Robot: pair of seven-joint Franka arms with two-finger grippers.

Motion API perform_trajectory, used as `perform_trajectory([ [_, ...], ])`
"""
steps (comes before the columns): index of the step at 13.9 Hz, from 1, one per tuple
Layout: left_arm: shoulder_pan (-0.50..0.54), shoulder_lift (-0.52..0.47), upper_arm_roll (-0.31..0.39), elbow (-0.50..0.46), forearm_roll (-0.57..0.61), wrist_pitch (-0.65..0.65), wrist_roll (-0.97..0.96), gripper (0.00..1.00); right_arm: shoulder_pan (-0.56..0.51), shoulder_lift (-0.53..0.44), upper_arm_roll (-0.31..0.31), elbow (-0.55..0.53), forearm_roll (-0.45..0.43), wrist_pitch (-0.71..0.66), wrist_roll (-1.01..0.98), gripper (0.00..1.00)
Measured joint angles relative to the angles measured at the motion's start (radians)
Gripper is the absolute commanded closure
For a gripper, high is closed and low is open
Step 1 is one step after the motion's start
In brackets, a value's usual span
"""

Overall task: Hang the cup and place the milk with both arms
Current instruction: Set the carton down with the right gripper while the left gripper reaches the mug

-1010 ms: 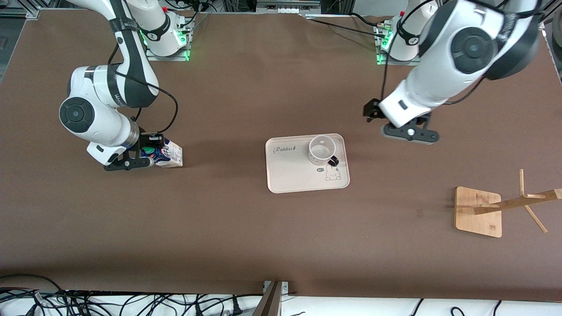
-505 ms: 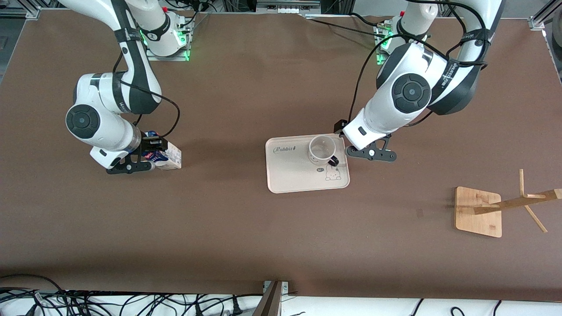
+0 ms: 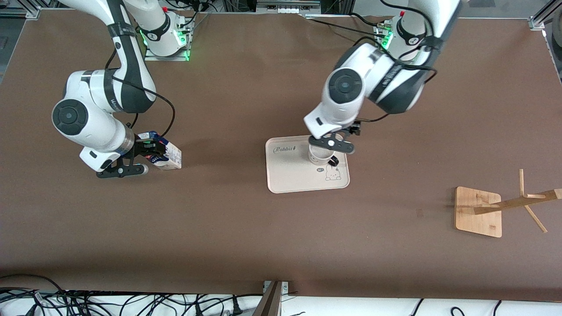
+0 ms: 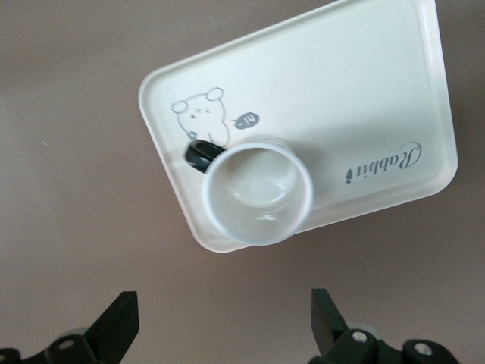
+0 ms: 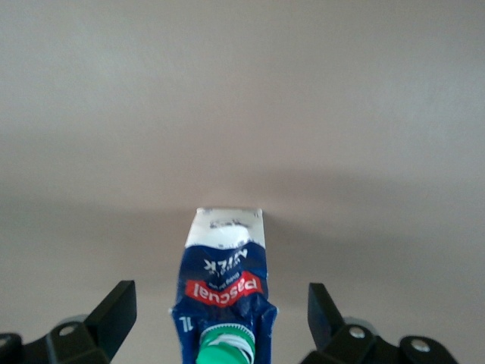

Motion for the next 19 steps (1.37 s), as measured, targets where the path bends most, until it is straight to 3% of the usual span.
perform_trajectory([
  [4,-0.01,0.005,0.006,0.012,0.007,0.102,-0.358,0.0,-0.002,-0.081,-0.029,0.127,0.0,-0.214,0.0,0.0],
  [8,0.015,0.045,0.018,0.01,0.007,0.132,-0.502,0.0,-0.004,-0.217,-0.054,0.166,-0.034,-0.337,-0.011,0.0],
  [10,0.001,0.117,0.017,0.009,0.019,0.233,-0.612,0.0,-0.004,-0.26,-0.056,0.167,-0.063,-0.349,-0.011,0.0],
  [13,0.001,0.177,0.018,0.006,0.13,0.394,-0.705,0.01,-0.003,-0.266,-0.053,0.202,-0.1,-0.391,-0.011,0.0],
  [14,0.011,0.184,0.018,0.005,0.136,0.402,-0.712,0.11,-0.002,-0.264,-0.052,0.212,-0.12,-0.399,-0.011,0.0],
  [16,0.016,0.194,0.015,-0.011,0.136,0.4,-0.774,0.22,-0.002,-0.261,-0.051,0.217,-0.131,-0.403,-0.011,0.0],
  [18,-0.009,0.201,0.007,-0.043,0.139,0.4,-0.877,0.59,-0.003,-0.257,-0.052,0.217,-0.134,-0.405,-0.011,0.0],
  [19,-0.024,0.207,0.005,-0.054,0.14,0.401,-0.905,0.72,-0.003,-0.254,-0.054,0.217,-0.135,-0.406,-0.011,0.0],
])
